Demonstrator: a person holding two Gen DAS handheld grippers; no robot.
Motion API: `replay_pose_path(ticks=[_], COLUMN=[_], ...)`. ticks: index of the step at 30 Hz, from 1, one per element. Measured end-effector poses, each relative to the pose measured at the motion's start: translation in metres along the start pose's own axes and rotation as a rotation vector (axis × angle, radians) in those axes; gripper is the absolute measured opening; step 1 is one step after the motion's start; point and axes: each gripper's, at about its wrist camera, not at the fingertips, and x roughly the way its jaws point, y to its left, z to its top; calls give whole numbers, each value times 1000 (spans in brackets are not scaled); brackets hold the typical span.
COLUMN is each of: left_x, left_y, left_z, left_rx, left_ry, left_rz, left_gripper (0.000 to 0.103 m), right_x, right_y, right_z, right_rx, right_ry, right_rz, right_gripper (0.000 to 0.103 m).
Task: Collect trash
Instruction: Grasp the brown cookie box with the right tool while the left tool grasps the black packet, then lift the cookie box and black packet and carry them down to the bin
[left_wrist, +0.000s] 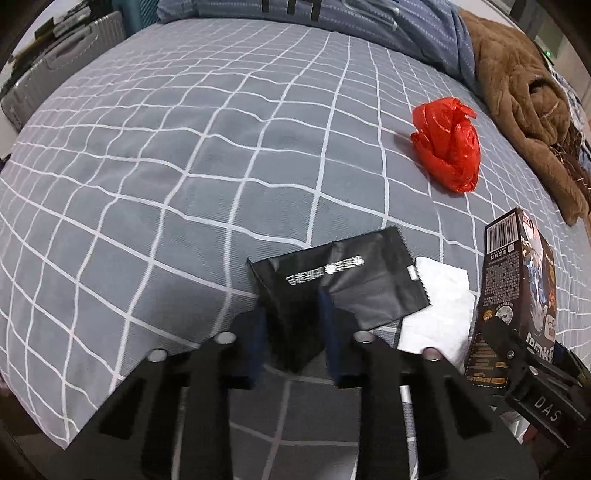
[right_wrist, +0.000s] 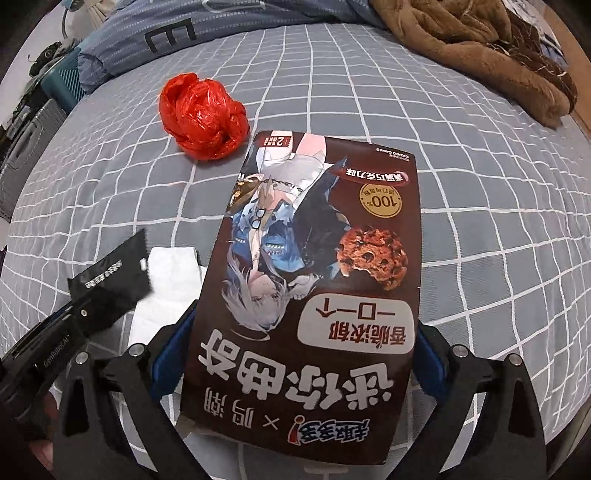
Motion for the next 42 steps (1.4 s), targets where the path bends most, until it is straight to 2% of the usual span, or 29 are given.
replay_pose_path(ticks=[2, 3, 7, 12, 26, 42], left_x=[-4, -6, -19, -33, -72, -118], left_y=[2, 1, -2, 0, -8, -19], left_z=[-2, -3, -8, -11, -35, -54], left_rx=[8, 14, 25, 8, 16, 44], left_ry=[-17, -24, -75, -98, -124, -152], left_rz=[-7, -13, -4, -25, -45, -66], left_gripper=[6, 4, 4, 3, 2, 2], right_x=[-3, -5, -14, -27, -66, -103], right_y=[0, -1, -1, -2, -9, -17], right_z=[-1, -2, -5, -9, -24, -44], right_rx=[-3, -4, -18, -27, -45, -38], right_ry=[-7, -10, -32, -52, -117, -154], right_rz=[0, 0, 1, 0, 12, 24], right_gripper=[94, 93, 93, 93, 92, 92])
